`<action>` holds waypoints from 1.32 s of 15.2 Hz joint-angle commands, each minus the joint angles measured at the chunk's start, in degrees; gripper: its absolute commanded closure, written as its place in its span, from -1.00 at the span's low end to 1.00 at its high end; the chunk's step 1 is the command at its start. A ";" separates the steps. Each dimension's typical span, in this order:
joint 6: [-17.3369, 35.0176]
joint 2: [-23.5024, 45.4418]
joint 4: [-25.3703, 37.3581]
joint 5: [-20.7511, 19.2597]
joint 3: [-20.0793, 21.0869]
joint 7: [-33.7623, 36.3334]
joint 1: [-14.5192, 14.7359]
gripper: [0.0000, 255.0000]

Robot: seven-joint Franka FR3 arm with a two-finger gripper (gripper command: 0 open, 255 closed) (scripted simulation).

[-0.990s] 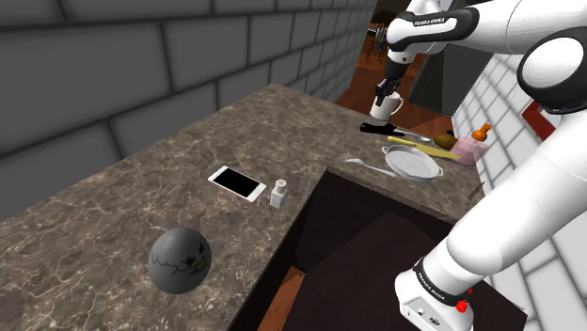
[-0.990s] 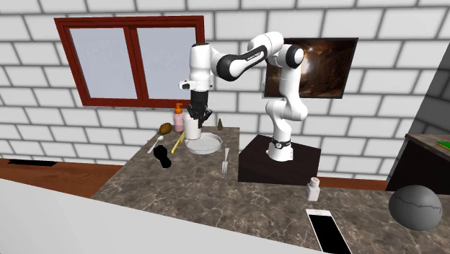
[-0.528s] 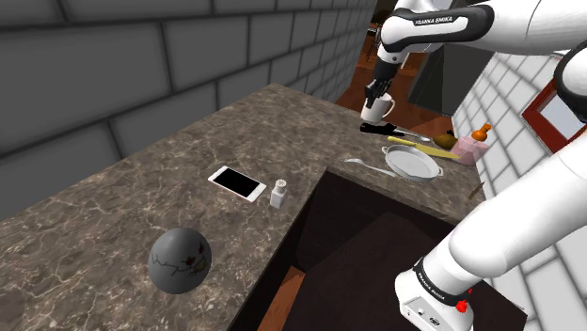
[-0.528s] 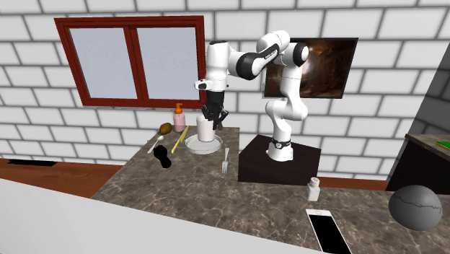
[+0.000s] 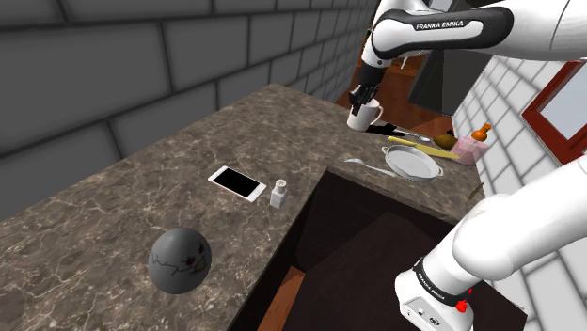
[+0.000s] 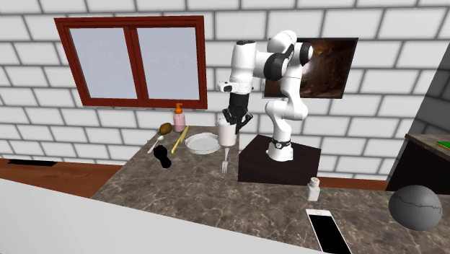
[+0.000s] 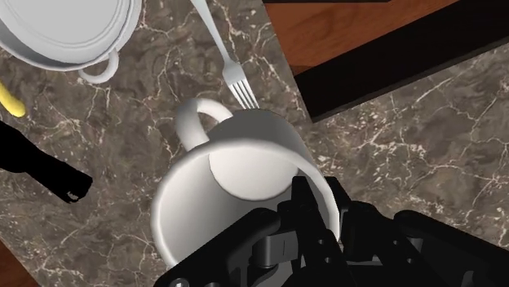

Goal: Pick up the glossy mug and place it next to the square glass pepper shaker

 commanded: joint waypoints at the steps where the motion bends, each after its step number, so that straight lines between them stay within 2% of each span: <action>1: -0.04 -0.97 -1.18 0.18 2.01 3.21 1.17 1.00; 11: -1.32 -3.01 -3.03 2.22 11.46 17.21 6.73 1.00; 20: -2.59 0.36 0.80 3.90 19.92 29.82 11.65 1.00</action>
